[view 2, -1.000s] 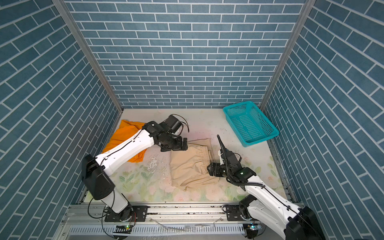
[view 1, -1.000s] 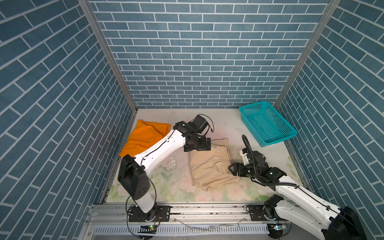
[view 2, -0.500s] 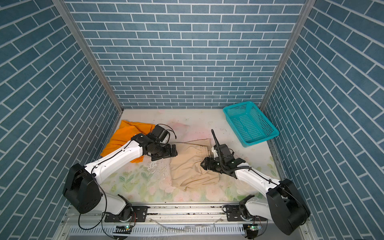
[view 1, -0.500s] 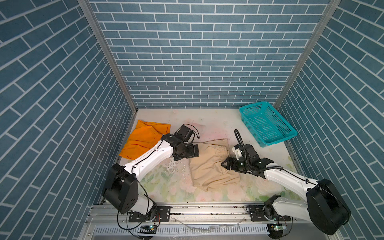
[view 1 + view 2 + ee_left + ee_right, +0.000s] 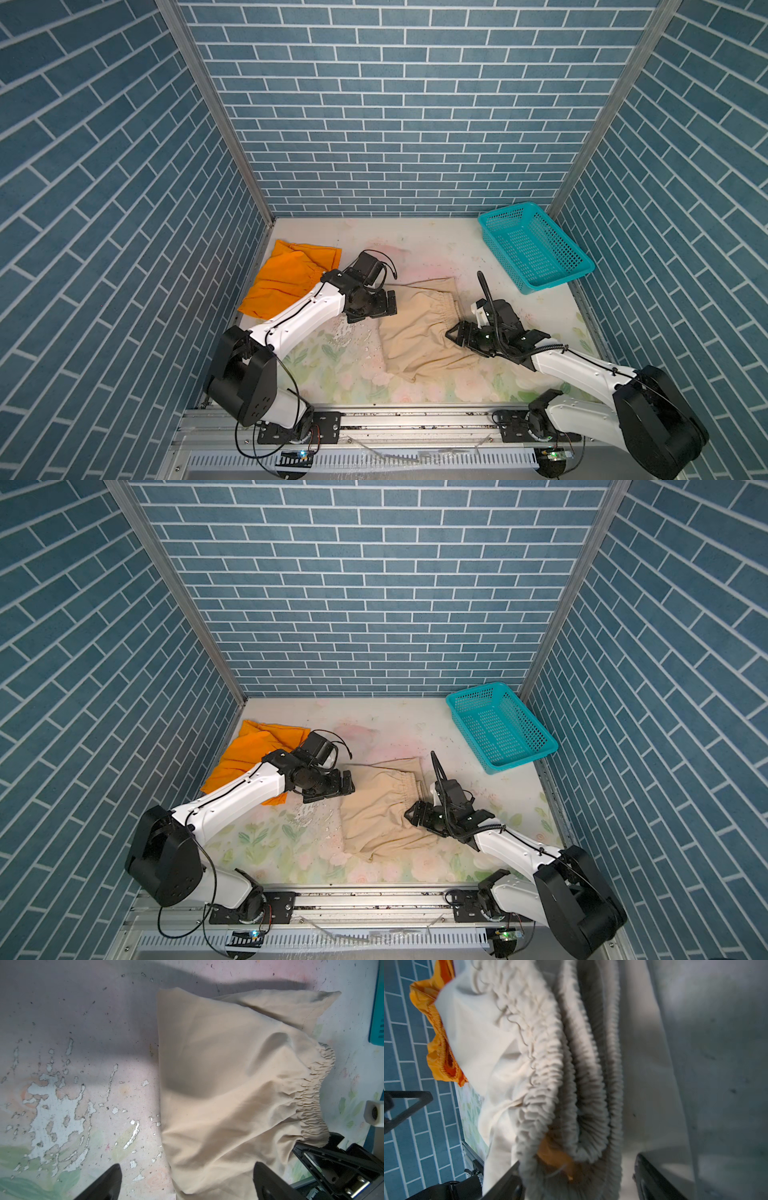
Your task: Fold and stack the shorts
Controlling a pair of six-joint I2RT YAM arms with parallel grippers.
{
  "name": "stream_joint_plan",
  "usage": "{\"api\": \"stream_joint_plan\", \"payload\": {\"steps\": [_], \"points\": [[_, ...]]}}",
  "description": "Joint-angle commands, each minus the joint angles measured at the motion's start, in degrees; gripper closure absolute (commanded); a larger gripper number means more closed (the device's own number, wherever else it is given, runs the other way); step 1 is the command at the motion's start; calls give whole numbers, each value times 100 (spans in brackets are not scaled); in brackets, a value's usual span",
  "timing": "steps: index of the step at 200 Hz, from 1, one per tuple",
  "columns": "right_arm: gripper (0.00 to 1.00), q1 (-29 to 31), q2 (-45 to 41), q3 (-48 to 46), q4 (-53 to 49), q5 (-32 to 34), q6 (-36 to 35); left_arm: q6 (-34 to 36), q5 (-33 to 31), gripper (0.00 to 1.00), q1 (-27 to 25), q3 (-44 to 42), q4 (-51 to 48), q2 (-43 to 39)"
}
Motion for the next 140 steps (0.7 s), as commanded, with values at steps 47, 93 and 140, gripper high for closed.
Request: {"api": "stream_joint_plan", "payload": {"steps": [47,93,140], "points": [[21,-36,217,284,441,373,-17,123,104,0,41,-120,9,-31],[47,-83,595,539,284,262,-293,107,208,0,43,-196,267,-22],[100,-92,-140,1139,-1027,459,-567,348,349,0,35,-322,864,54]]}}
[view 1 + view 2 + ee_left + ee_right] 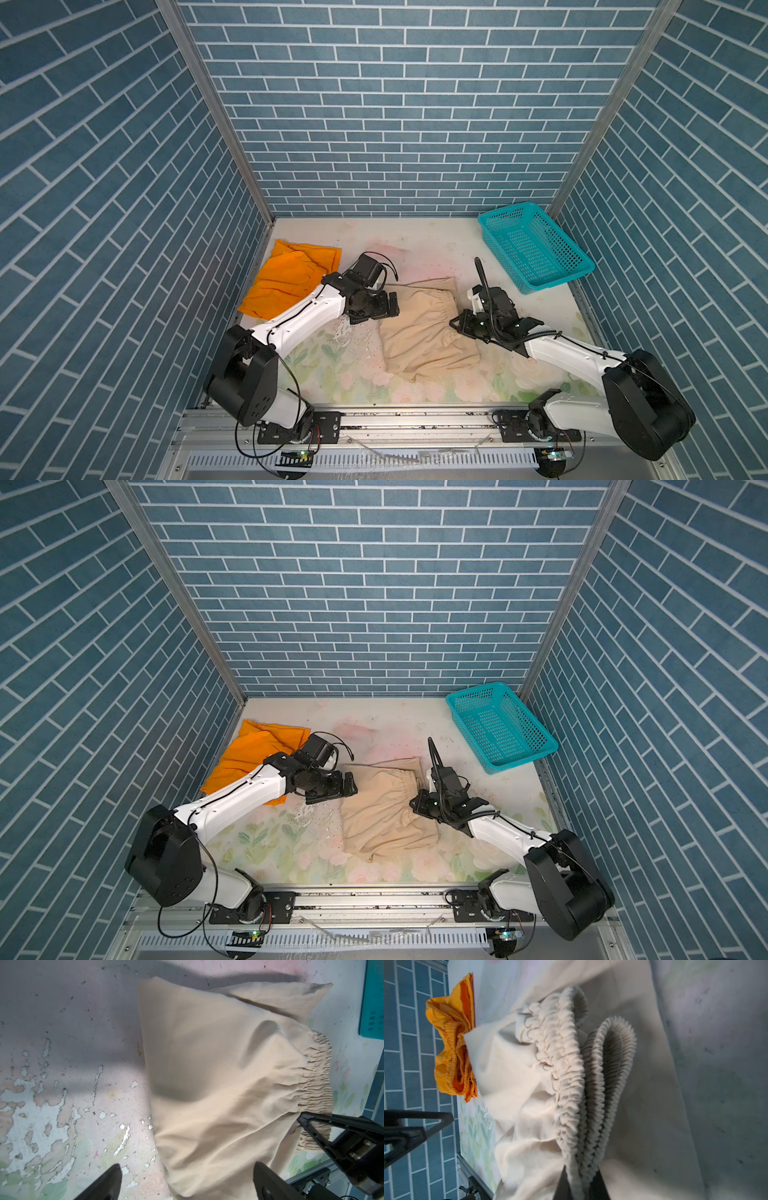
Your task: Fold and stack the shorts
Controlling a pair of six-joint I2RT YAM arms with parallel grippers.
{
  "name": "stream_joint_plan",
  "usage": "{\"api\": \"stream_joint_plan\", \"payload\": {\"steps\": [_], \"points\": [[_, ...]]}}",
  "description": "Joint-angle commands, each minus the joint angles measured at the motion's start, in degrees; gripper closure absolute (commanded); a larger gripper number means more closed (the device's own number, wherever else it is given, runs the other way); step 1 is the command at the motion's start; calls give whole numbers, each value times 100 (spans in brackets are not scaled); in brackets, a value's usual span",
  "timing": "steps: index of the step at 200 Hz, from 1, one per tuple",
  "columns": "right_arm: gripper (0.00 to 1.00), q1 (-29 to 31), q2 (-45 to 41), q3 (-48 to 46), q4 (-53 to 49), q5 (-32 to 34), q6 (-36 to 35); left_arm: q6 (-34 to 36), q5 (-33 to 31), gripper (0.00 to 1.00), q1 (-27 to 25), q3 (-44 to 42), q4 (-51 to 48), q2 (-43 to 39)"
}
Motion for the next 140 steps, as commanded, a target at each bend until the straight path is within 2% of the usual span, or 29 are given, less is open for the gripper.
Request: {"api": "stream_joint_plan", "payload": {"steps": [1,45,70,94,102,115,132,140], "points": [[100,-24,-548,330,-826,224,-233,232,125,0,30,-96,459,58],[100,-19,-1227,228,-1643,321,-178,449,280,0,-18,43,1115,526],[100,-19,-1357,-182,-1685,316,-76,458,468,0,-68,145,1549,877],[100,-42,-1232,-425,-1688,447,-205,520,571,0,-147,485,1570,1238],[90,-46,-1110,-474,-1631,493,-293,529,571,0,-180,582,1574,1312],[67,-32,-880,-454,-1560,536,-494,561,598,0,-209,730,1579,1419],[49,-37,-746,-194,-1757,641,-857,605,623,0,-212,926,1555,1519],[44,-37,-750,34,-2064,782,-1087,648,609,0,-217,1029,1542,1558]]}}
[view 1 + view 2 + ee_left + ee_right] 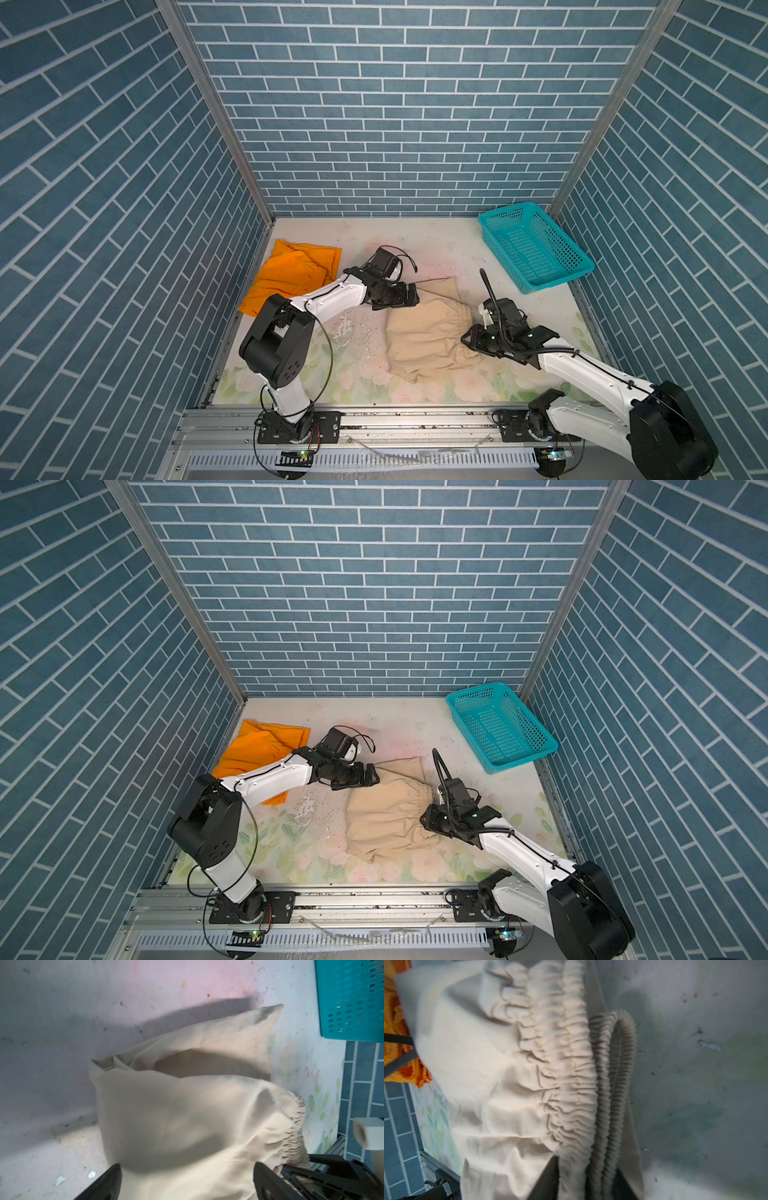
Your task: Fold and stack the shorts
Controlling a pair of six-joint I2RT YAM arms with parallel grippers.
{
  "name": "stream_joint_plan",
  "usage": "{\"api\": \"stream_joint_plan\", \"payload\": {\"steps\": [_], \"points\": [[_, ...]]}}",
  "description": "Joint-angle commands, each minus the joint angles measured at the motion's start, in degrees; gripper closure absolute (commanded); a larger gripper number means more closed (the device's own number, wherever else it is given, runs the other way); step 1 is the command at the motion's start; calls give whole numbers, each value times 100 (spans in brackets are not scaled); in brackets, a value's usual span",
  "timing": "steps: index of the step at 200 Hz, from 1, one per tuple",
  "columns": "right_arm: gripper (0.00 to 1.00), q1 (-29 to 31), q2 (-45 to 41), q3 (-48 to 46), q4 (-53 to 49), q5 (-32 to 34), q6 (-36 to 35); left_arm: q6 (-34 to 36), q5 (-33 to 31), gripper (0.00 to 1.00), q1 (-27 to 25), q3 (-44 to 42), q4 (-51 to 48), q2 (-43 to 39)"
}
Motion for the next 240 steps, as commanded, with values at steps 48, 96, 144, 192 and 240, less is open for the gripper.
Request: {"api": "stream_joint_plan", "payload": {"steps": [48,96,144,192,240], "points": [[38,193,-148,1484,-1871,979,-1516,412,-43,0,-20,609,401,631],[58,957,-23,499,246,-96,-899,434,-251,0,46,401,818,1045],[59,952,258,57,-186,544,-805,648,-396,0,100,525,542,972],[40,950,9,804,-616,521,-1178,1026,-1746,0,196,1584,-1793,-288],[36,744,-127,1220,-695,403,-1342,1412,-3919,0,949,1384,-3545,-648]]}}
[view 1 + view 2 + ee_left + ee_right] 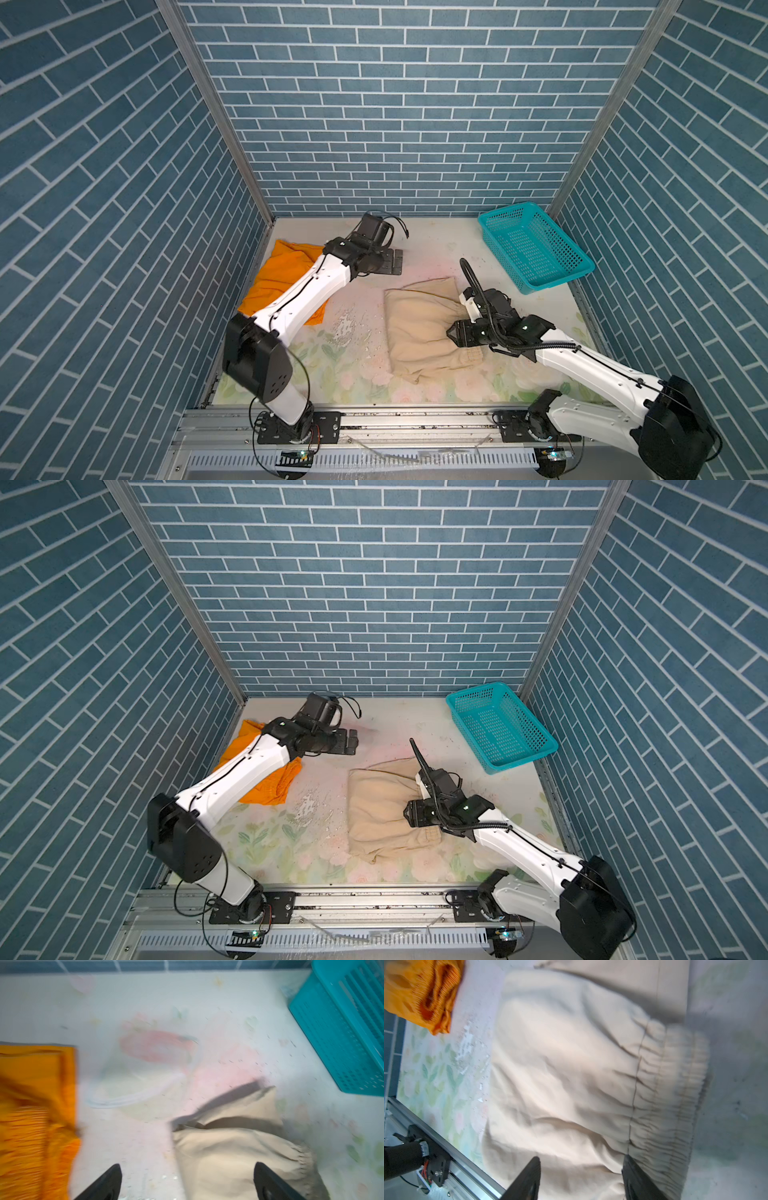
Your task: Fold and stack the shorts
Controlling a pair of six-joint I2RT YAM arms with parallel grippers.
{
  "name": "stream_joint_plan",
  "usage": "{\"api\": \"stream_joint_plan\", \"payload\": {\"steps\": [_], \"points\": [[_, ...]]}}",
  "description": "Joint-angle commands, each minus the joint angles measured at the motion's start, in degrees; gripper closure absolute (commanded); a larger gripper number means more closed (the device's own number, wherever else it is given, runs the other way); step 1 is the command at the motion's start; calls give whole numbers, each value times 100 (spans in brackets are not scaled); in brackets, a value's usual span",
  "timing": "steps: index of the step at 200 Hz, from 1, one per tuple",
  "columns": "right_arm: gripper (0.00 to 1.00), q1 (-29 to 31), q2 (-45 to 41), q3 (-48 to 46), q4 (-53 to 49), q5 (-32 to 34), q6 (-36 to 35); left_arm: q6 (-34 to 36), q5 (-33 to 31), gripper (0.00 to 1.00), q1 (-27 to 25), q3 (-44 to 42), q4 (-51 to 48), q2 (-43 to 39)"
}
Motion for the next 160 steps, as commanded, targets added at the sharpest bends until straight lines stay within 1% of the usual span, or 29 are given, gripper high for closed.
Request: {"api": "stream_joint_plan", "payload": {"steps": [1,19,47,65,73,87,114,124,144,160], "points": [[36,-110,-84,45,-135,-30,-161,246,-1302,0,484,-441,-1464,275],[35,-203,-151,-35,57,-216,-102,-163,-1646,0,847,-737,-1739,400],[35,-369,-301,-153,248,-380,-55,-108,-1319,0,1155,-1409,-899,445],[34,-428,-338,-172,295,-506,-77,-50,-1252,0,1333,-1406,-655,656],[34,-449,-330,-182,308,-555,-73,-34,-1171,0,1497,-1332,-636,791],[34,-474,-306,-216,364,-610,-48,58,-904,0,1796,-1326,-400,915],[34,-483,-211,-263,484,-647,97,390,-136,0,2272,-1268,68,1165],[34,-478,-153,-307,617,-729,186,516,122,0,2396,-1178,138,1339],[34,-483,-48,-362,830,-832,338,824,985,0,2614,-1016,270,1670],[34,-474,24,-355,878,-840,383,969,1241,0,2699,-940,349,1817]]}}
